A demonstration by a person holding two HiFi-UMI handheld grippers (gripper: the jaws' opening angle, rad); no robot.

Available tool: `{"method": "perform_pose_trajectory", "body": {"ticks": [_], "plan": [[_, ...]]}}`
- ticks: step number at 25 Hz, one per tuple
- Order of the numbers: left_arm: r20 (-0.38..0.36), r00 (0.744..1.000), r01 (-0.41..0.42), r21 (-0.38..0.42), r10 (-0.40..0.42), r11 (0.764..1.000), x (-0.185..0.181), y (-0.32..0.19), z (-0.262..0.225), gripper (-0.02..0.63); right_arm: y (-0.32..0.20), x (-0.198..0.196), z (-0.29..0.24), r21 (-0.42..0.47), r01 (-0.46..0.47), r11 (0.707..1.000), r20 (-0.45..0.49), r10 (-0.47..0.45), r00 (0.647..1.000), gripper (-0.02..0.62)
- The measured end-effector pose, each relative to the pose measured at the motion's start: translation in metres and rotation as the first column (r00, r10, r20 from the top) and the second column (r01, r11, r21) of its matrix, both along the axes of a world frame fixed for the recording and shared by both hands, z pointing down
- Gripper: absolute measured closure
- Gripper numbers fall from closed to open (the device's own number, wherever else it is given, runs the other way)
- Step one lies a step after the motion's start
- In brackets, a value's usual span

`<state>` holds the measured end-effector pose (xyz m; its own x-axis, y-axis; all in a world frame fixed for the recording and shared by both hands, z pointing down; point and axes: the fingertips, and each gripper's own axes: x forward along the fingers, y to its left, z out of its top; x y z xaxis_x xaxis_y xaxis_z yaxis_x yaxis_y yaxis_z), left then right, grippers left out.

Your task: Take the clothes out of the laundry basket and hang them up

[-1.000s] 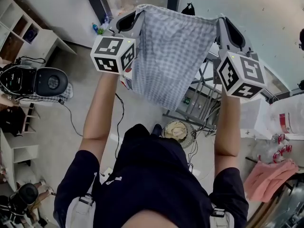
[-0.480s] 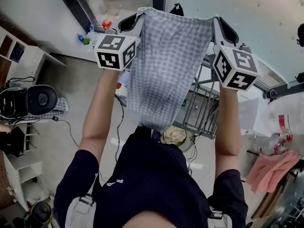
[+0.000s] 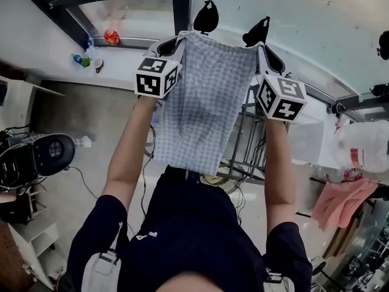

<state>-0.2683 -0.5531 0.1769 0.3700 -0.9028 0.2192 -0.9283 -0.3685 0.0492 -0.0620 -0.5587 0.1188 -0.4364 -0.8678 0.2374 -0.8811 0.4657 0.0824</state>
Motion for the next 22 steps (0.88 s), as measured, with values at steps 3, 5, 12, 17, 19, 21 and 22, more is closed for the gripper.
{"method": "perform_pose_trajectory", "body": {"ticks": [3, 5, 12, 17, 19, 21, 22], "plan": [[-0.013, 1.000, -0.016, -0.075, 0.015, 0.997, 0.001, -0.023, 0.045, 0.572, -0.022, 0.000, 0.044, -0.068, -0.026, 0.997, -0.017, 0.025, 1.000, 0.571], [-0.018, 1.000, -0.021, -0.120, 0.019, 0.993, 0.002, -0.036, 0.070, 0.572, -0.034, -0.001, 0.068, -0.115, -0.041, 0.993, -0.025, 0.038, 0.999, 0.571], [-0.009, 0.999, -0.043, -0.255, 0.042, 0.966, -0.001, -0.062, 0.145, 0.572, -0.065, -0.007, 0.139, -0.238, -0.058, 0.970, -0.032, 0.051, 0.998, 0.569], [0.021, 0.997, -0.057, -0.334, 0.068, 0.941, 0.000, -0.067, 0.196, 0.571, -0.075, -0.006, 0.194, -0.319, -0.086, 0.944, -0.050, 0.073, 0.996, 0.563], [0.010, 0.998, -0.052, -0.386, 0.060, 0.921, -0.001, -0.068, 0.218, 0.571, -0.079, -0.006, 0.213, -0.348, -0.096, 0.932, -0.062, 0.080, 0.995, 0.552], [-0.015, 0.998, -0.067, -0.456, 0.067, 0.888, 0.000, -0.066, 0.239, 0.561, -0.081, -0.006, 0.232, -0.382, -0.107, 0.918, -0.085, 0.081, 0.993, 0.486], [-0.035, 0.996, -0.087, -0.486, 0.080, 0.869, 0.002, -0.064, 0.248, 0.519, -0.081, -0.006, 0.241, -0.403, -0.108, 0.909, -0.088, 0.079, 0.993, 0.452]]}}
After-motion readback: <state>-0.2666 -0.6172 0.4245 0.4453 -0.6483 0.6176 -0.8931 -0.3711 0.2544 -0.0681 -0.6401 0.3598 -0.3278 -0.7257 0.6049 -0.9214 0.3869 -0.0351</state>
